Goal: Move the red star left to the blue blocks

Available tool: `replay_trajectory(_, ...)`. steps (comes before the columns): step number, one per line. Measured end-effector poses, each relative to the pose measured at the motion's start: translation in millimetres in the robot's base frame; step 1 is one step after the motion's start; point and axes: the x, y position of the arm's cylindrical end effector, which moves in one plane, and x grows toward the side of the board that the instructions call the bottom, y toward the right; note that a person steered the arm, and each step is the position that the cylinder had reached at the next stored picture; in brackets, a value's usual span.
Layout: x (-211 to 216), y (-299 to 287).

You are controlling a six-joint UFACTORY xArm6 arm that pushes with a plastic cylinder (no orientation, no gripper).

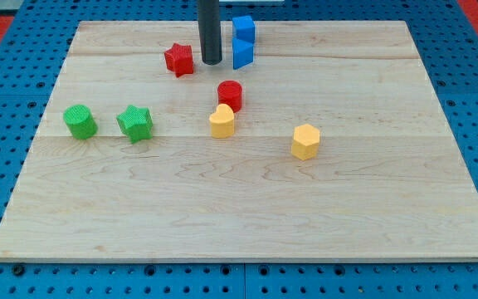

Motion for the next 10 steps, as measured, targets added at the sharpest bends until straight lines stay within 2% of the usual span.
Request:
replay_trajectory(1,-8.5,-0.5)
replay_trajectory(3,1.6,-40.1)
replay_trajectory(5,49.8,-60.7)
replay_trajectory(6,33.6,-119.0)
replay_trajectory(7,21.7,-122.5)
replay_trajectory(8,43.2,-107.4)
replay_trajectory(10,-12.0,-116.2)
